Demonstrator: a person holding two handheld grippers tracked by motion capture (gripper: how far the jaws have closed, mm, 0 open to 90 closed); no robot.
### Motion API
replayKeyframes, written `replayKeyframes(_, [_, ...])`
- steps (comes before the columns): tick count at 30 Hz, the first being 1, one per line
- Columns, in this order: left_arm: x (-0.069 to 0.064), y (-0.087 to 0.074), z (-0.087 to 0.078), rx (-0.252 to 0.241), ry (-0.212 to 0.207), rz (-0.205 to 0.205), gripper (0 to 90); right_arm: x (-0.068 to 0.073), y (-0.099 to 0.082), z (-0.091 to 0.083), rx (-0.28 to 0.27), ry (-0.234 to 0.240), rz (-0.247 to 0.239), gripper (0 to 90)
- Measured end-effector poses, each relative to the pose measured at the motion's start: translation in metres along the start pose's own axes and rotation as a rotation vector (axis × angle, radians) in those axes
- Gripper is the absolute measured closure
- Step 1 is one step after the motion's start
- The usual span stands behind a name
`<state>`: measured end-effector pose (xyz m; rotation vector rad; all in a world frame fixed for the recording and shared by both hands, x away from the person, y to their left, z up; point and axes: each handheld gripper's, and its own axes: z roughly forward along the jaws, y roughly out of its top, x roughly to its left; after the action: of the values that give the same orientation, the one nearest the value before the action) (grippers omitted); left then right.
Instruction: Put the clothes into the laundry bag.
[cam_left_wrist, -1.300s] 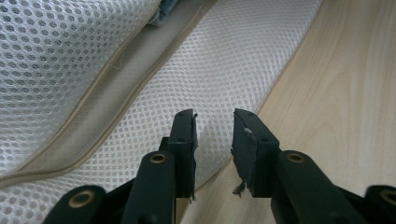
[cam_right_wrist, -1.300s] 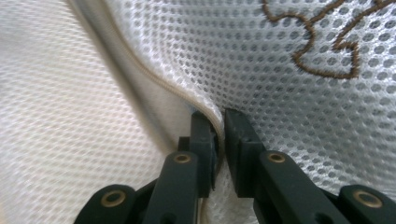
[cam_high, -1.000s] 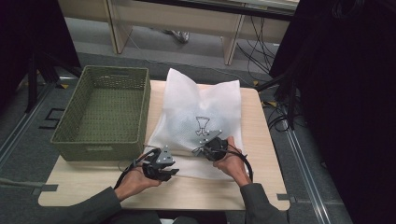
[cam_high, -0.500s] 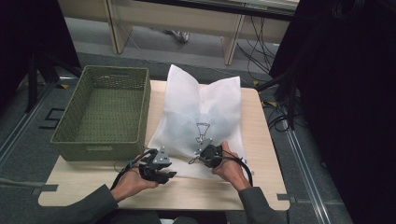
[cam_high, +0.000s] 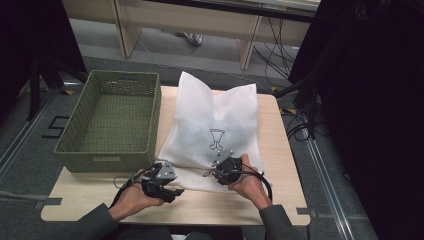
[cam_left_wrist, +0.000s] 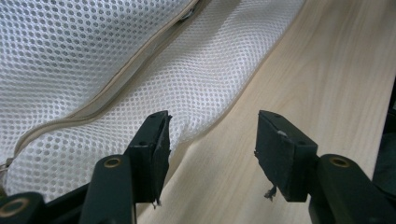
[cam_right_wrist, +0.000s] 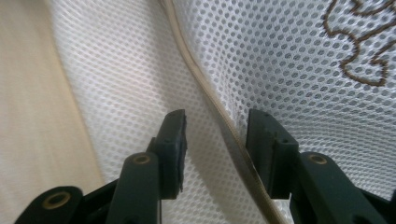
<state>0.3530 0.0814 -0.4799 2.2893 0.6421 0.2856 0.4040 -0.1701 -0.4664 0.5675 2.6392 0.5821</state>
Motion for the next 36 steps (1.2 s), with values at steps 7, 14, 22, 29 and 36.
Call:
replayKeyframes(7, [0.001,-0.002,-0.01,-0.012,0.01,-0.008,40.1,0.003,-0.006,-0.017,-0.037,-0.011,0.037,55.3])
replayKeyframes(14, [0.001,-0.004,-0.016,-0.022,0.011,-0.011,37.7,0.003,-0.013,-0.027,-0.078,-0.032,0.076,51.2])
replayKeyframes(22, [-0.002,-0.006,-0.026,-0.067,0.013,-0.047,33.3,0.0,-0.028,-0.042,-0.141,-0.078,0.178,44.9])
replayKeyframes(29, [0.0,-0.01,-0.035,-0.097,0.006,-0.086,26.5,-0.001,-0.039,-0.05,-0.184,-0.056,0.254,42.0])
replayKeyframes(36, [0.008,-0.022,-0.047,-0.123,0.035,-0.098,16.5,0.003,-0.048,-0.057,-0.223,-0.032,0.301,38.8])
